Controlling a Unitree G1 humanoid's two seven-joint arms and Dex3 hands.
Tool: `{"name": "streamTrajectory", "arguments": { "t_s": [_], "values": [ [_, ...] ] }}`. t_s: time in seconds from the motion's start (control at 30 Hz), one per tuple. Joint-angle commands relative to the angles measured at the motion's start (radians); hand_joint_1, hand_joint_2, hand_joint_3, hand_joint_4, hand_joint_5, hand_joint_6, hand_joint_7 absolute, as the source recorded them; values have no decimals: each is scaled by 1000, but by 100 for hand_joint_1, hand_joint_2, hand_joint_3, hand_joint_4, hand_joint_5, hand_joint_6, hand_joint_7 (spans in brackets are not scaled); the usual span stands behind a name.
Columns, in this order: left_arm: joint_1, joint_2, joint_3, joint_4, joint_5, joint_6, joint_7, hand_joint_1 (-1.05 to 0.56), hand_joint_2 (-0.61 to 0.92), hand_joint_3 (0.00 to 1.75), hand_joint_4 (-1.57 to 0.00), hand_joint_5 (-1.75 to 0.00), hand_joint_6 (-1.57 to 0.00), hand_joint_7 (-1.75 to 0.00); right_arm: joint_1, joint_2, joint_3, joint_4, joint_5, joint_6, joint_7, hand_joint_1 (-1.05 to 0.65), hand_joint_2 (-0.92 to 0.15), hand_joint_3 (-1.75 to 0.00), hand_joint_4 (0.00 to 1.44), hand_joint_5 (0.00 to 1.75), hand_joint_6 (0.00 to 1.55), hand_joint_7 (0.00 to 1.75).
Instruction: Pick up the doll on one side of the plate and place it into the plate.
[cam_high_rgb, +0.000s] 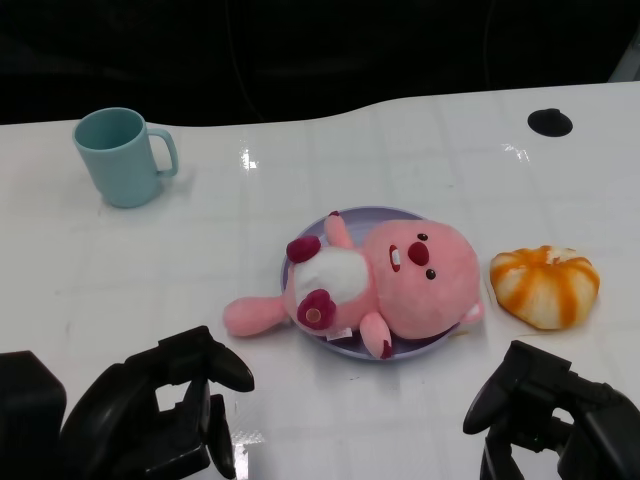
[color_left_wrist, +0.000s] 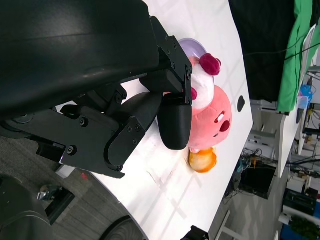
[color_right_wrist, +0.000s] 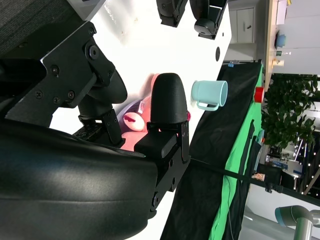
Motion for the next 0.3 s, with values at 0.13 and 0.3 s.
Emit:
{"name": "streamTrajectory", "arguments": {
  "t_s": [0.13, 0.3],
  "values": [
    [-4, 22, 1, -7, 1, 1, -12, -8, 48, 134, -86, -175, -75, -162, 1, -8, -10, 8, 8, -17, 4, 16, -43, -141, 72, 175, 60, 156],
    [-3, 25, 2, -9, -5, 8, -10, -9, 47, 134, -86, -175, -75, -162, 2, -8, -11, 7, 5, -18, 4, 15, -44, -140, 72, 175, 60, 156]
  ]
}}
